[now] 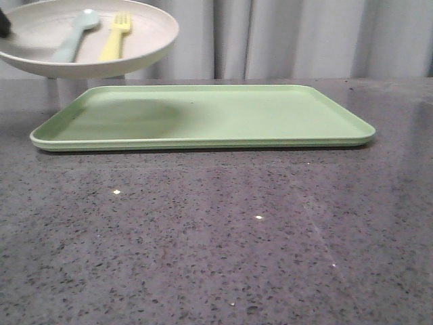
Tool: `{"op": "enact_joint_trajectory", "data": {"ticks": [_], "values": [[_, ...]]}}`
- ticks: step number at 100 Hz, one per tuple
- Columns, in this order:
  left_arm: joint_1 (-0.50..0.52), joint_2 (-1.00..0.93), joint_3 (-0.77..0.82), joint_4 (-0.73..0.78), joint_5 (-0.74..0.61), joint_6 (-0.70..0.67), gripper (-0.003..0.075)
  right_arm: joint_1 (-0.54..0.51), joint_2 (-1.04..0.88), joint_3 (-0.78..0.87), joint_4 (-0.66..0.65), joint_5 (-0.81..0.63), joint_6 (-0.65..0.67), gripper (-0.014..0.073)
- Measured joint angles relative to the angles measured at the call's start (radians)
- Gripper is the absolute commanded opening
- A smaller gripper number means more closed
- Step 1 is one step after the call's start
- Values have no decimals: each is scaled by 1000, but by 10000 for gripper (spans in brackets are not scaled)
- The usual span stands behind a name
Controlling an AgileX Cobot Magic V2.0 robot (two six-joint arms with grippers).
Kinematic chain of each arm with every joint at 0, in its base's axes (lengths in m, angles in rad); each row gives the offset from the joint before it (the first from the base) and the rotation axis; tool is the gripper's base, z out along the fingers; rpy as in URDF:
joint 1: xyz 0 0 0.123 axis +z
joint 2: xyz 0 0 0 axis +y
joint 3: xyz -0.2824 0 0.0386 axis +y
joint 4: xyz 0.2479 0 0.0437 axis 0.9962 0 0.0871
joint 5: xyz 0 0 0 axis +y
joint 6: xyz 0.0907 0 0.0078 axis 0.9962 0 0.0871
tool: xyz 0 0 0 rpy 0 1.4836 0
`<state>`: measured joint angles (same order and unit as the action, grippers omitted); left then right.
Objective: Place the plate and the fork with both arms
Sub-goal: 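Lower the plate onto the tray, open the left gripper, withdraw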
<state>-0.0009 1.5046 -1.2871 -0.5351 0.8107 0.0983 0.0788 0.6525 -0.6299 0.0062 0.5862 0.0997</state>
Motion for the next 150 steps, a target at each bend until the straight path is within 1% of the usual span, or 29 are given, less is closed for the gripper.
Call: {"op": "enact_joint_trajectory", "data": {"ticks": [19,37,51,71,78,95,100,114,131,150], "values": [[-142,142,-56,-5,-75,-55,-21,0,0,0,0,0,0,455],[-213,236,-69,-17,-128,-74,-20,0,0,0,0,4,0,455],[-215,271,-69,-19,-147,-82,-20,0,0,0,0,5,0,455],[-215,271,-69,-23,-165,-85,-11,0,0,0,0,6,0,455],[-215,271,-69,-23,-167,-85,25,0,0,0,0,8,0,455],[-215,271,-71,-30,-171,-89,179,0,0,0,3,8,0,455],[-215,271,-73,-31,-171,-89,197,0,0,0,6,8,0,455],[-215,271,-73,-24,-173,-89,198,0,0,0,11,0,0,455],[-215,261,-73,28,-173,-89,198,0,0,-2,34,-1,0,455],[-188,156,-33,98,-183,-89,198,24,51,-67,48,29,0,455]]}}
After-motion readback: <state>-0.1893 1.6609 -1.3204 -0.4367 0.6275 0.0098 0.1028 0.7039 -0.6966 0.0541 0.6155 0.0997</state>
